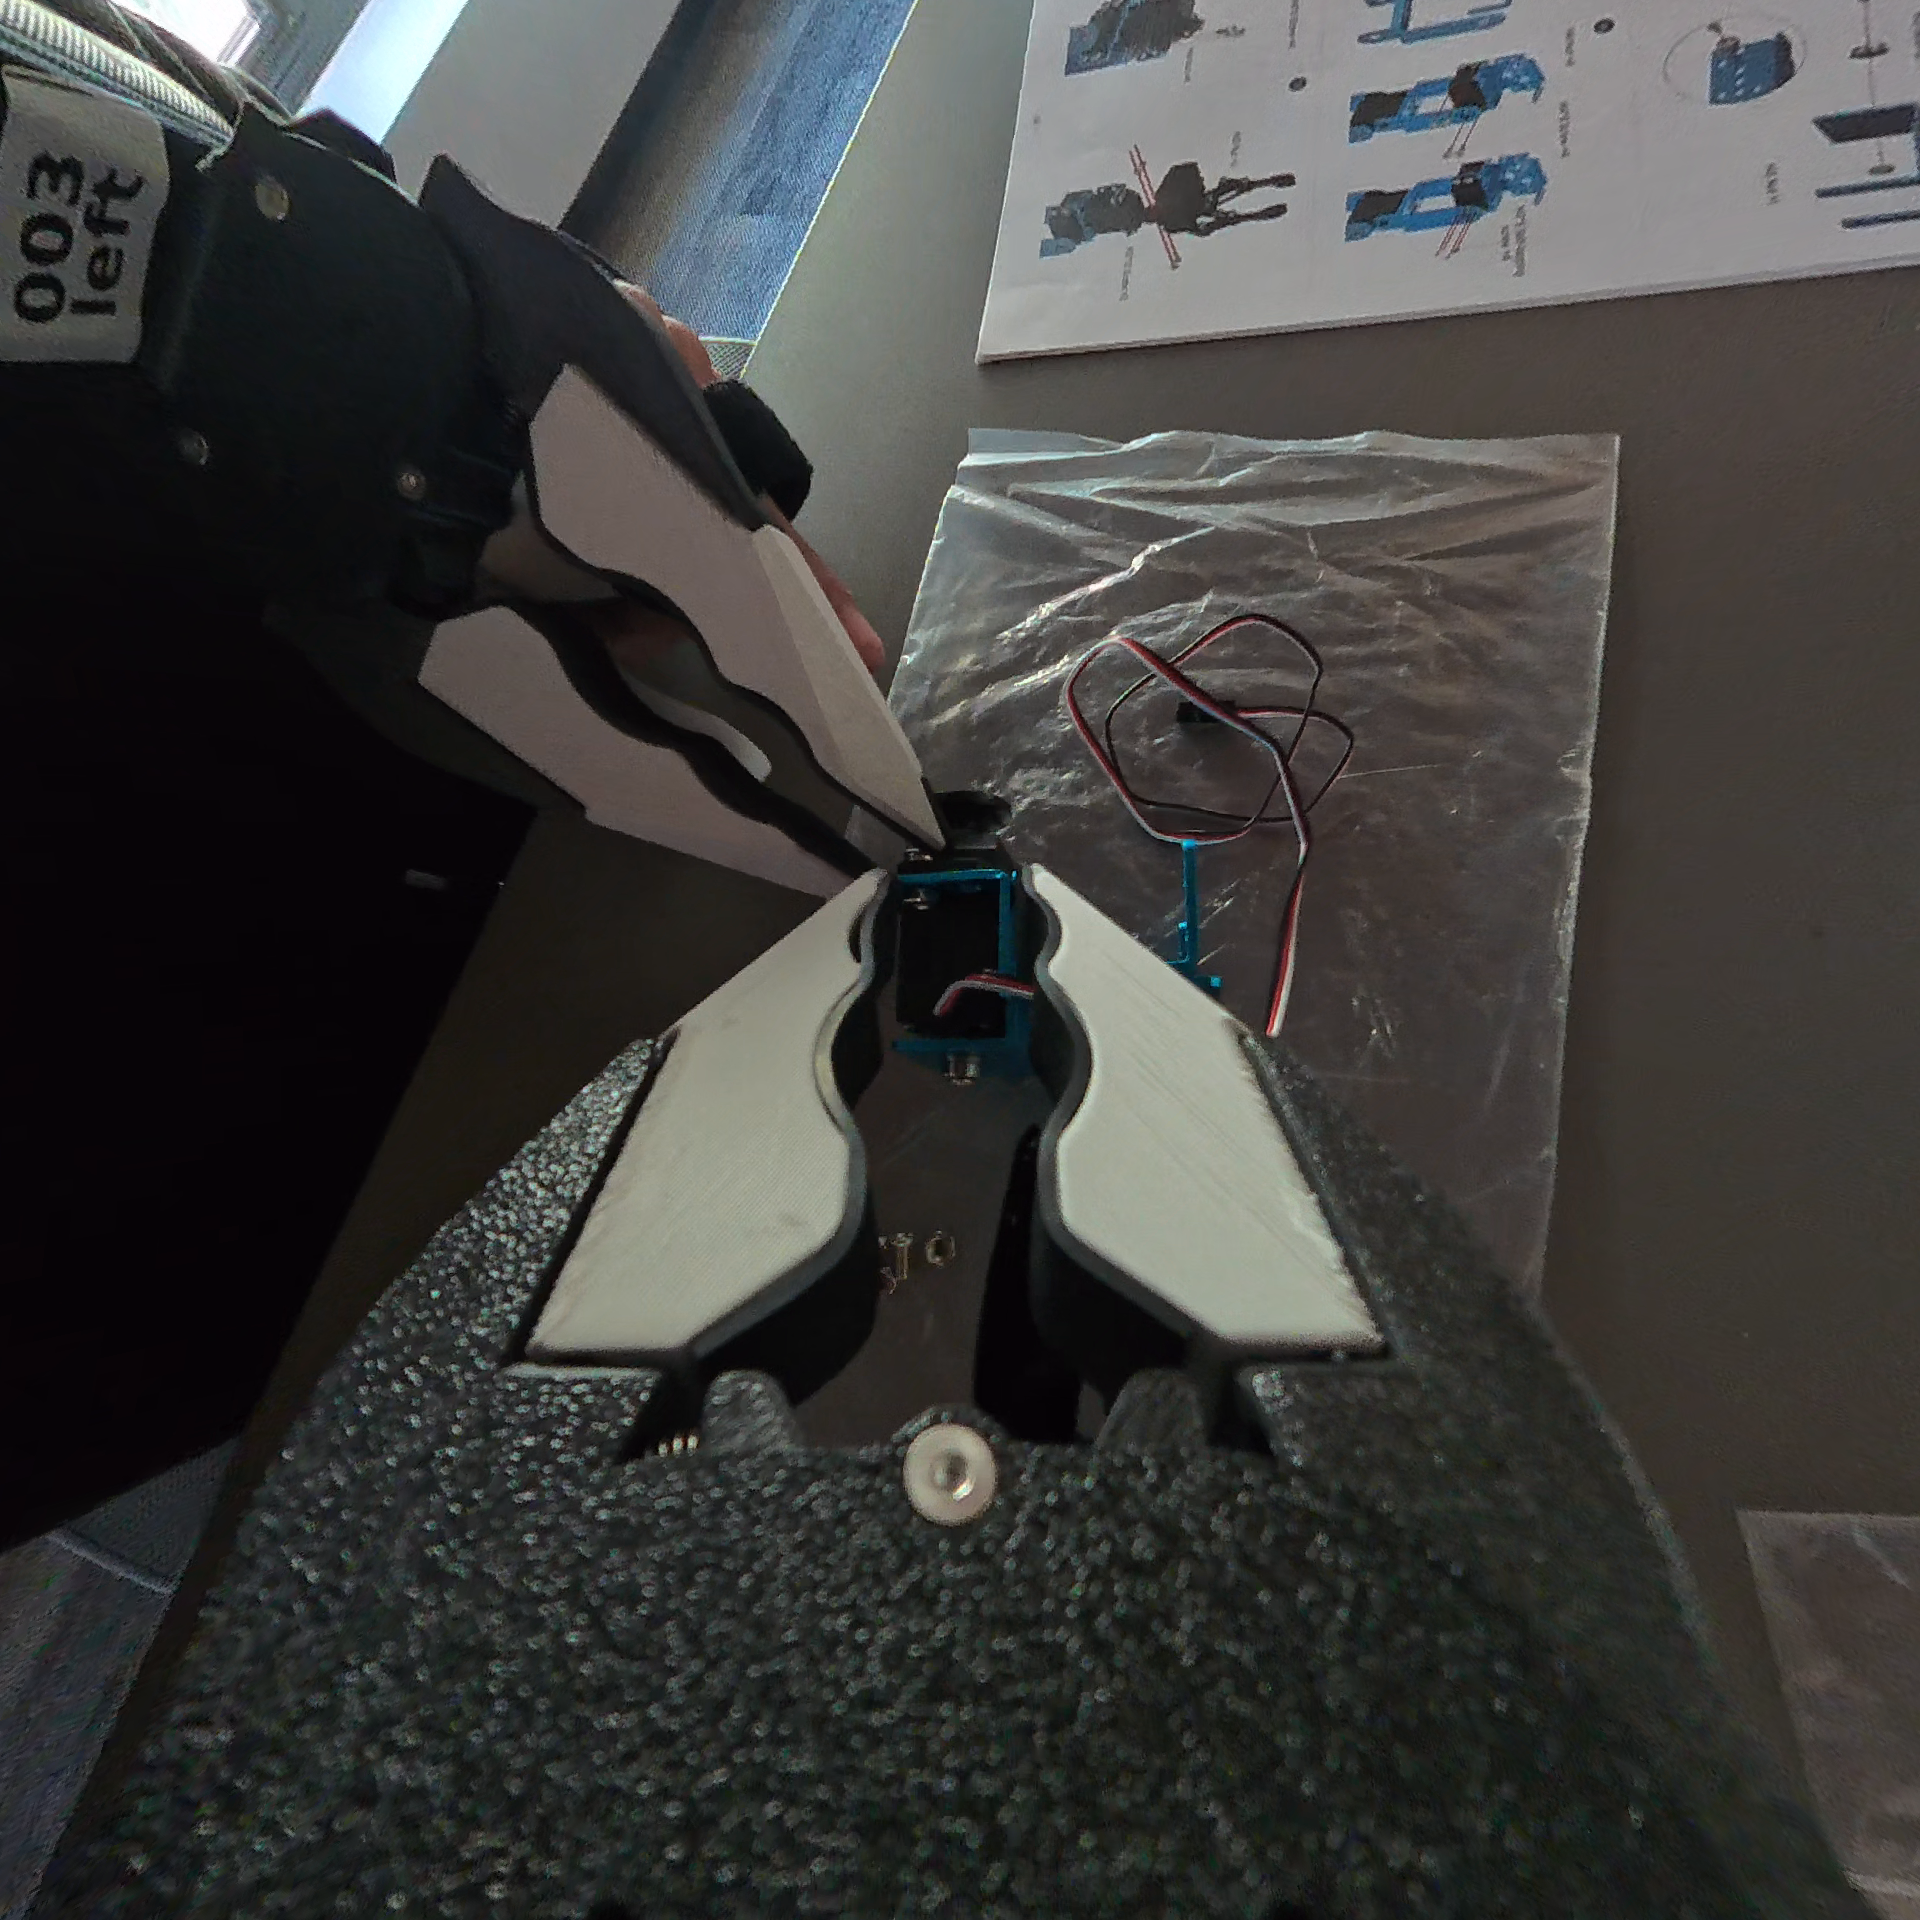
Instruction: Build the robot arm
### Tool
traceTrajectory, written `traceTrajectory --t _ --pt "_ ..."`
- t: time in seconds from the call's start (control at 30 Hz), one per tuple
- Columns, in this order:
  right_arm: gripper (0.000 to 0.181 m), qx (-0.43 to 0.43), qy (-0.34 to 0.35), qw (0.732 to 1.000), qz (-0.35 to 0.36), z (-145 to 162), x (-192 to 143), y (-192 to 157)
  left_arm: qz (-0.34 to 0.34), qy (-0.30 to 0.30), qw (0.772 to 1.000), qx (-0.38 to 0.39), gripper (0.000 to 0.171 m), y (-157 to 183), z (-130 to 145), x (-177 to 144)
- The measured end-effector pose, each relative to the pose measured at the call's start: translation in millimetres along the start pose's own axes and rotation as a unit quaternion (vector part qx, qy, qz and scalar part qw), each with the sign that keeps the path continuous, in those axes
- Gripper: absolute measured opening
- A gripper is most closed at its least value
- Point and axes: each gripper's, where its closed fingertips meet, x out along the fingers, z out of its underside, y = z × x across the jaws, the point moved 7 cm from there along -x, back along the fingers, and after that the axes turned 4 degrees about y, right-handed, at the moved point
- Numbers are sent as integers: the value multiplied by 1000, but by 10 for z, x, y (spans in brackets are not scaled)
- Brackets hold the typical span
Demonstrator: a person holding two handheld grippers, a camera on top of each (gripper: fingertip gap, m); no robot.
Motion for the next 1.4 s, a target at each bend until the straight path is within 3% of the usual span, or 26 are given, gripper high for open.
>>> traceTrajectory --t 0.23,0.4,0.53,0.73,0.87,1.23,1.3,1.4 --pt "14 50 17 998 -34 20 -16 70 4 2 1000 2 10 7 -2 -3" --pt "47 20 -26 998 -49 -19 -68 49 2 0 1000 4 9 2 -8 16" --pt "28 -25 -76 997 -19 -50 -33 32 -1 0 1000 9 9 12 -11 19" --pt "23 -71 -124 990 19 -108 11 7 -1 -1 1000 4 9 2 -9 22" --pt "22 -53 -143 988 23 -137 23 -6 -2 -1 1000 6 9 6 -12 25" --pt "17 -3 -124 992 -19 -126 -6 46 1 1 1000 11 9 26 -14 20" --pt "1 -14 -117 993 -8 -126 -25 77 4 2 1000 12 9 39 -18 15" --pt "2 -28 -107 994 0 -117 -17 78 7 2 1000 -1 9 21 -13 16"
